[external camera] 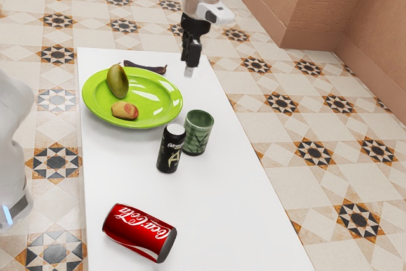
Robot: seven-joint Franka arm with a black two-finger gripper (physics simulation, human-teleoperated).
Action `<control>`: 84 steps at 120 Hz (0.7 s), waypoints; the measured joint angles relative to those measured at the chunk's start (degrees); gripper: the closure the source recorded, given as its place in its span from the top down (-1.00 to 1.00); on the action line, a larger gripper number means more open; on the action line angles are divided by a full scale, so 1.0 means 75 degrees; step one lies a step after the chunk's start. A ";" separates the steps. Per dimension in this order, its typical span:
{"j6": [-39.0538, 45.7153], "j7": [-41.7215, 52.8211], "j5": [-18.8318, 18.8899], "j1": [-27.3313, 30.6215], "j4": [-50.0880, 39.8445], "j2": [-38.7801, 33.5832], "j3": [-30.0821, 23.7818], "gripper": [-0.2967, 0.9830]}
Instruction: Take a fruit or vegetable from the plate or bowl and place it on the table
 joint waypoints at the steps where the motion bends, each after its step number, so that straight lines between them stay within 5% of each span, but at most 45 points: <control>1: 0.0037 0.0001 0.0033 0.0012 -0.0133 -0.0102 0.0004 0.53; 41: 0.1331 0.0040 0.0682 0.0794 -0.3115 -0.1948 -0.0946 0.54; 84: 0.1861 0.0073 0.0822 0.1066 -0.4294 -0.2539 -0.0301 0.54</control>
